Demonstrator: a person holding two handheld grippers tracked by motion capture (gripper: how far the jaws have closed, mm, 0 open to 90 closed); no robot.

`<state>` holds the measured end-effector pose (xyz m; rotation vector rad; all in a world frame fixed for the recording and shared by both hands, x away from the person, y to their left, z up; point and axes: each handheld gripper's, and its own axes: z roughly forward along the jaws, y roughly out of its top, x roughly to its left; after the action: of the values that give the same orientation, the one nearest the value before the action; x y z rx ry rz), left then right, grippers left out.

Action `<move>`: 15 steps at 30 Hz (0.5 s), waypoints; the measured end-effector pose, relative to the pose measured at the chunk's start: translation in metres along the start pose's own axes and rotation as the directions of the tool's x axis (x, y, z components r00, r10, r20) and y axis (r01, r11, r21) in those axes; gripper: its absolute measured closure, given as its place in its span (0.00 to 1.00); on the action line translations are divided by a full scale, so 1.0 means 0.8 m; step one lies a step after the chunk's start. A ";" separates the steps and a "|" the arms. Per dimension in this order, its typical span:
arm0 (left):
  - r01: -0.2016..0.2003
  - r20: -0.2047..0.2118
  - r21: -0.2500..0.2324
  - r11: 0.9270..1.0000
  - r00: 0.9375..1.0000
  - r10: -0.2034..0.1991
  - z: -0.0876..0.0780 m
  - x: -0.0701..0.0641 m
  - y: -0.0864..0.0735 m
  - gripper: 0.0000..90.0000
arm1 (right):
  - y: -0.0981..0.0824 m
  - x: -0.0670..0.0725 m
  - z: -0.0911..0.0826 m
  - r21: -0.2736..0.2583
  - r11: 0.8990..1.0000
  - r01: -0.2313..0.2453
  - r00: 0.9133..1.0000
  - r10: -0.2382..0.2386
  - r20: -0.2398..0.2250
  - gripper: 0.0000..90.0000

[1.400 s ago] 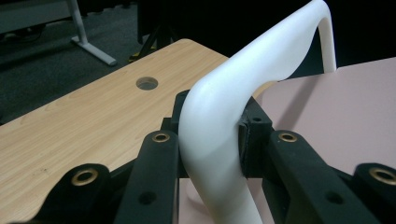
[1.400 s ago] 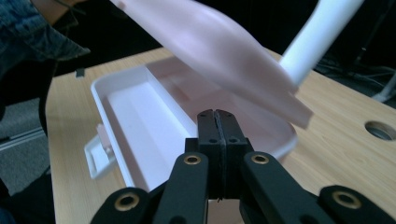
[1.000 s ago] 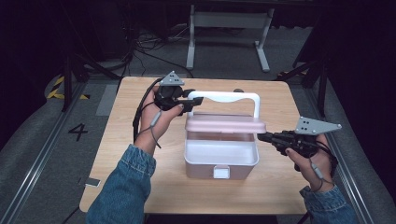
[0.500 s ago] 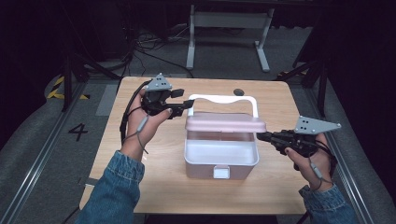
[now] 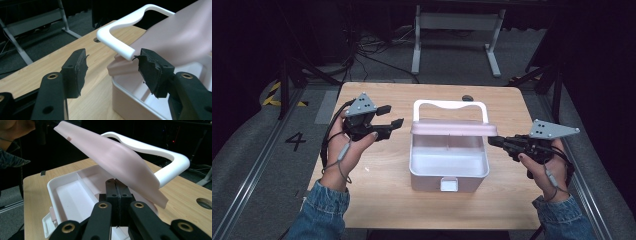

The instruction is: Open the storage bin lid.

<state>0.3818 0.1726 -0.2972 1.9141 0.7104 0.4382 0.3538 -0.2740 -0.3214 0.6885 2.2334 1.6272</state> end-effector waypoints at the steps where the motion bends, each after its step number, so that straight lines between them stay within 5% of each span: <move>1: 0.002 0.000 -0.001 1.000 1.000 -0.002 -0.001 0.000 -0.002 0.45 | 0.001 -0.001 0.000 -0.001 1.000 -0.001 1.000 0.001 0.000 1.00; 15: -0.005 0.015 0.029 1.000 1.000 0.005 0.011 -0.014 -0.021 0.40 | 0.011 -0.008 -0.001 -0.036 0.999 -0.025 0.999 0.026 0.028 1.00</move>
<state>0.3735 0.1643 -0.3160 1.9446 0.7054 0.4185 0.3608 -0.2759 -0.3135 0.7292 2.1786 1.6552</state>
